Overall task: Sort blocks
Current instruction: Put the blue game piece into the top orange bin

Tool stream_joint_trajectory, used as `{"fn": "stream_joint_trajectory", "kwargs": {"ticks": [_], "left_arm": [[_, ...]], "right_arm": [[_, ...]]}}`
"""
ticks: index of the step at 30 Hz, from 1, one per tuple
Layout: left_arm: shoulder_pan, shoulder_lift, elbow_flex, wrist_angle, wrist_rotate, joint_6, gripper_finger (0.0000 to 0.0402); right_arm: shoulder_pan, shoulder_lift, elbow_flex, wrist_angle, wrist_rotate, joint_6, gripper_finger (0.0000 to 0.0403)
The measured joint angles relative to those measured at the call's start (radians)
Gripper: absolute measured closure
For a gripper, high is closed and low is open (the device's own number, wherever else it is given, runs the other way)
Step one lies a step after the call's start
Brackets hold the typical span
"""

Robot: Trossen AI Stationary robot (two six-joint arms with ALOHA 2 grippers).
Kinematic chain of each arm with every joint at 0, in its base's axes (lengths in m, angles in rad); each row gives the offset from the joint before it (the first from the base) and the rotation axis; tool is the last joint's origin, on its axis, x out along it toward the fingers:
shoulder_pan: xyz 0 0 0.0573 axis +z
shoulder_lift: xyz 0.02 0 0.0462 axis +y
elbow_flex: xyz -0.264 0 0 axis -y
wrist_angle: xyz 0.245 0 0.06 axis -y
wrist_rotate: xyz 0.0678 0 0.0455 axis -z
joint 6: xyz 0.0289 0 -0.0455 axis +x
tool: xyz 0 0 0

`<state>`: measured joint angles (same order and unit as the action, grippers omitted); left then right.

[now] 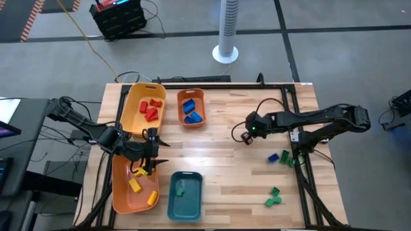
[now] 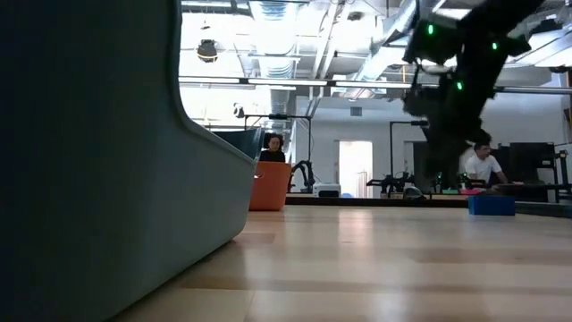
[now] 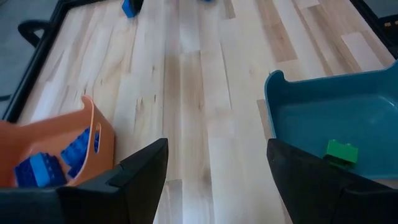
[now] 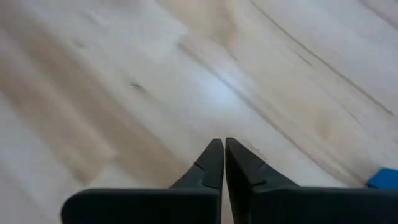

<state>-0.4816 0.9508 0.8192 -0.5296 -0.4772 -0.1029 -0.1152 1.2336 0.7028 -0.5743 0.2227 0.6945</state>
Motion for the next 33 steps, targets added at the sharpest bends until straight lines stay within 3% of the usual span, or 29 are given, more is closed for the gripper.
{"fn": "stream_joint_trajectory", "kwargs": {"ticks": [4,7,12,19,26,33], "left_arm": [[-0.001,0.0,0.0,-0.052,0.001,-0.064,0.0134],[-0.001,0.0,0.0,-0.095,0.001,-0.104,0.0134],[-0.001,0.0,0.0,-0.094,0.001,-0.102,0.0134],[-0.001,0.0,0.0,-0.014,-0.001,-0.025,0.0134],[0.028,0.0,0.0,0.006,-0.001,-0.016,0.0134],[0.057,0.0,0.0,0.005,0.001,-0.035,0.0134]], "right_arm": [[0.08,-0.057,0.054,-0.06,-0.036,-0.055,0.0373],[0.172,-0.075,0.096,-0.169,-0.108,-0.037,0.0345],[0.356,-0.045,0.113,-0.292,-0.167,-0.048,0.0272],[0.531,0.032,0.113,-0.428,-0.229,-0.218,0.0144],[0.561,0.078,0.114,-0.507,-0.235,-0.258,0.0065],[0.567,0.199,0.113,-0.552,-0.251,-0.481,0.0029]]}}
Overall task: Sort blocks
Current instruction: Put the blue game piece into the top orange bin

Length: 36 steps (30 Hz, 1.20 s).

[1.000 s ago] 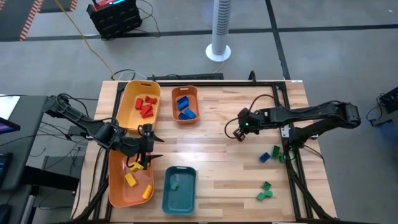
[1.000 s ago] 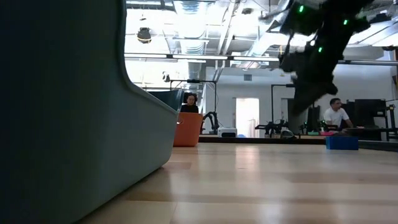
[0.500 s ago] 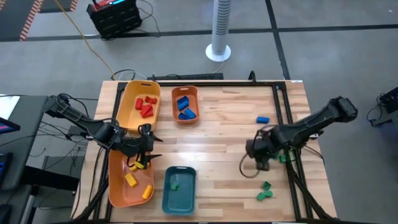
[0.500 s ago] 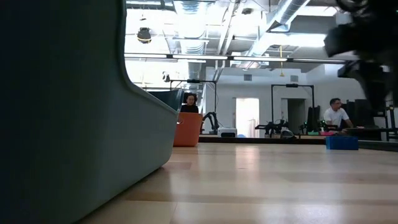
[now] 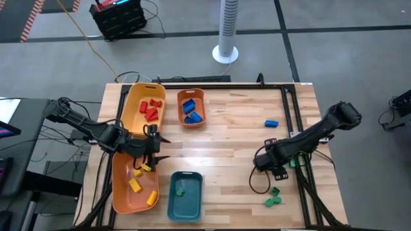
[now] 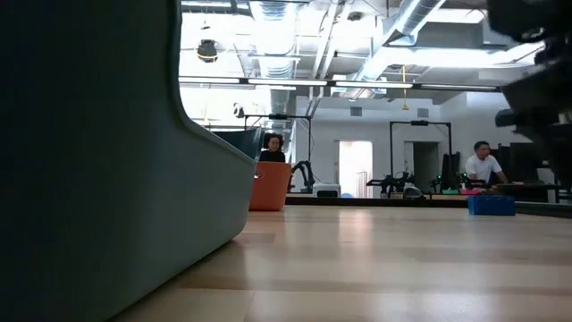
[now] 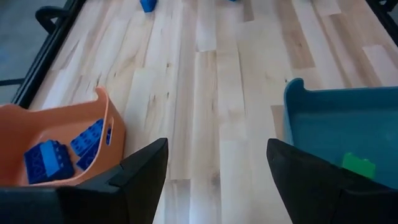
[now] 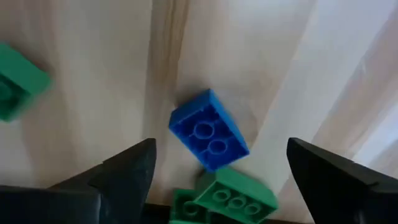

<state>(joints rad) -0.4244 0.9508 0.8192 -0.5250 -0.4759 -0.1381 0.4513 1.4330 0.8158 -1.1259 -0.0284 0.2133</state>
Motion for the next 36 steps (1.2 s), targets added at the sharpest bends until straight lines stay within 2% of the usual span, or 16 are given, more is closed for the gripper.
{"fn": "stream_joint_trajectory", "kwargs": {"ticks": [8,13,21,26,29,32,36], "left_arm": [[0.0,0.0,0.0,0.0,0.019,-0.015,0.0134],[0.0,0.0,0.0,-0.001,0.019,-0.013,0.0134],[0.0,0.0,0.0,-0.033,0.021,-0.013,0.0134],[0.0,0.0,0.0,-0.053,0.022,-0.032,0.0134],[0.0,0.0,0.0,-0.064,0.021,-0.034,0.0134],[0.0,0.0,0.0,-0.065,0.021,-0.034,0.0134],[0.0,0.0,-0.004,-0.067,0.021,-0.038,0.0134]], "right_arm": [[0.016,0.123,0.0,-0.001,0.002,-0.15,0.0041],[0.036,0.167,0.0,0.068,0.003,-0.204,0.0067],[0.054,0.209,-0.003,0.07,0.015,-0.269,0.0156],[0.043,0.197,0.001,0.086,0.033,-0.305,0.0243],[0.023,0.196,0.036,0.088,0.087,-0.372,0.0294],[-0.024,0.196,0.075,0.098,0.169,-0.446,0.03],[-0.131,0.196,0.132,0.125,0.191,-0.515,0.03]]}}
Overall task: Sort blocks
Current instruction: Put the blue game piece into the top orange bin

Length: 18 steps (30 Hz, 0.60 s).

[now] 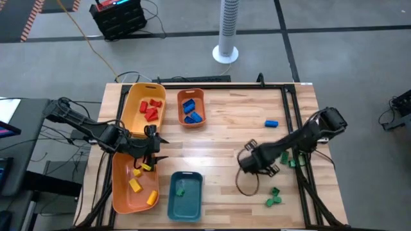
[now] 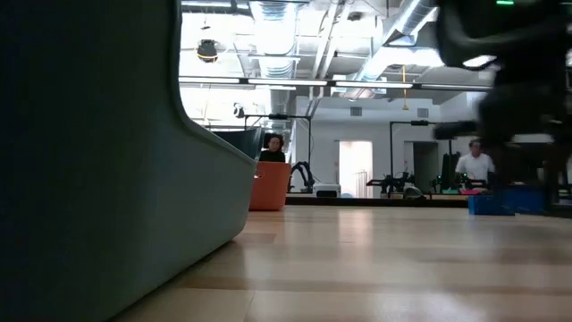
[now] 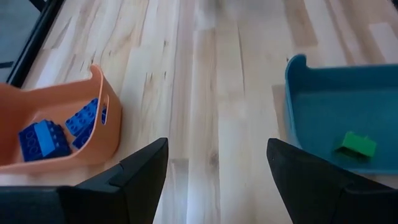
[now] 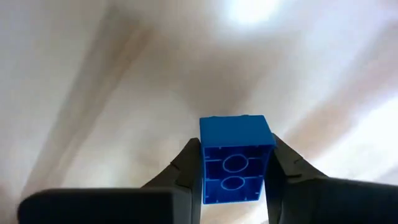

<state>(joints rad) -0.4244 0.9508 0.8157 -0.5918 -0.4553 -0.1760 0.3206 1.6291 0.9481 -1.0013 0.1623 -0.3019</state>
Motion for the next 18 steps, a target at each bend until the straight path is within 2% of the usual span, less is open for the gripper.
{"fn": "stream_joint_trajectory", "kwargs": {"ticks": [5,12,18], "left_arm": [[-0.006,0.0,-0.002,-0.023,-0.007,-0.004,0.0134],[-0.036,-0.001,-0.002,-0.018,-0.066,0.048,0.0134],[-0.065,-0.001,-0.002,-0.022,-0.069,0.052,0.0134]], "right_arm": [[-0.17,0.0,0.104,0.134,0.057,-0.059,0.03],[-0.421,0.018,0.262,0.498,0.059,-0.017,0.03],[-0.548,0.205,0.527,0.495,0.028,-0.013,0.03]]}}
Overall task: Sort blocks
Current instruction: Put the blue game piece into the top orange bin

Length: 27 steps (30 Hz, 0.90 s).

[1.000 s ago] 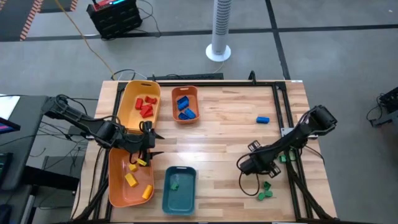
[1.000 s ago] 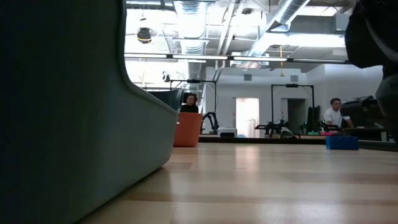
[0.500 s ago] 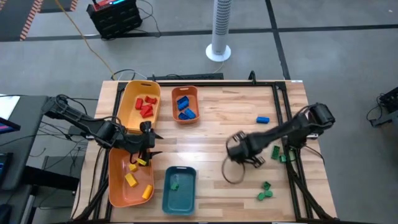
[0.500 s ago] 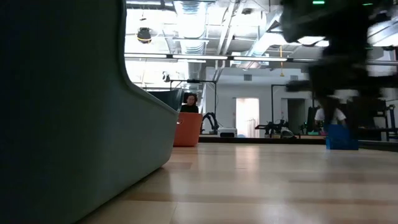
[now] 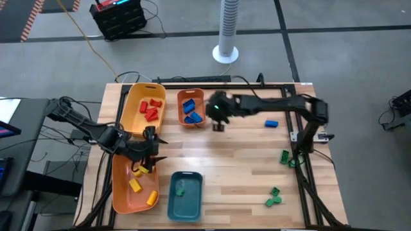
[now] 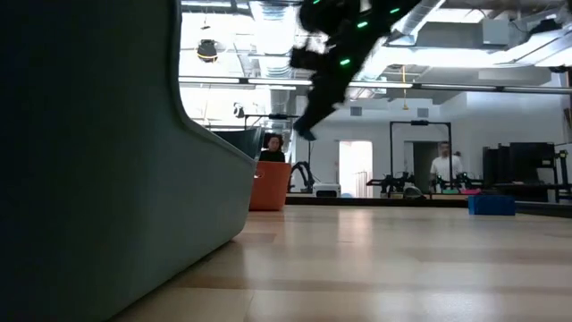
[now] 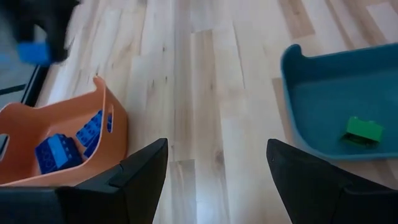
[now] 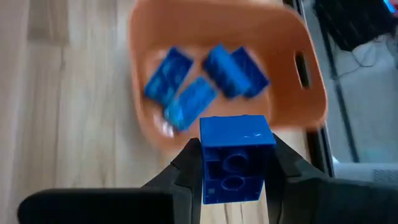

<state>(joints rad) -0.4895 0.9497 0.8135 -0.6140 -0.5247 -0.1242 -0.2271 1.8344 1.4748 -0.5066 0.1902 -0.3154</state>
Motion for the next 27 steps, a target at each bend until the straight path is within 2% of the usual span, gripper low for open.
{"fn": "stream_joint_trajectory", "kwargs": {"ticks": [7,11,13,17,20,22,25,27], "left_arm": [[-0.042,0.0,0.0,-0.006,-0.004,-0.019,0.0134],[-0.062,0.0,0.0,-0.009,-0.004,-0.043,0.0134],[-0.069,0.0,0.0,-0.01,-0.005,-0.051,0.0134],[-0.073,0.0,0.0,-0.009,-0.005,-0.06,0.0134],[-0.073,0.0,0.0,-0.007,-0.02,-0.059,0.0134],[-0.072,0.0,-0.001,-0.002,-0.028,-0.056,0.0134],[-0.072,0.0,-0.001,0.003,-0.037,-0.053,0.0134],[-0.073,0.0,-0.001,0.0,-0.039,-0.055,0.0134]], "right_arm": [[-0.097,0.229,0.309,-0.074,-0.191,0.094,0.03],[-0.124,0.35,0.436,-0.155,-0.236,0.127,0.0299],[-0.127,0.398,0.49,-0.195,-0.246,0.136,0.0276],[-0.128,0.467,0.574,-0.304,-0.274,0.147,0.0196],[-0.129,0.473,0.618,-0.386,-0.312,0.133,0.0147],[-0.136,0.442,0.623,-0.43,-0.313,0.131,0.0129],[-0.158,0.363,0.621,-0.586,-0.3,0.109,0.0118],[-0.191,0.296,0.58,-0.69,-0.243,0.105,0.0116]]}}
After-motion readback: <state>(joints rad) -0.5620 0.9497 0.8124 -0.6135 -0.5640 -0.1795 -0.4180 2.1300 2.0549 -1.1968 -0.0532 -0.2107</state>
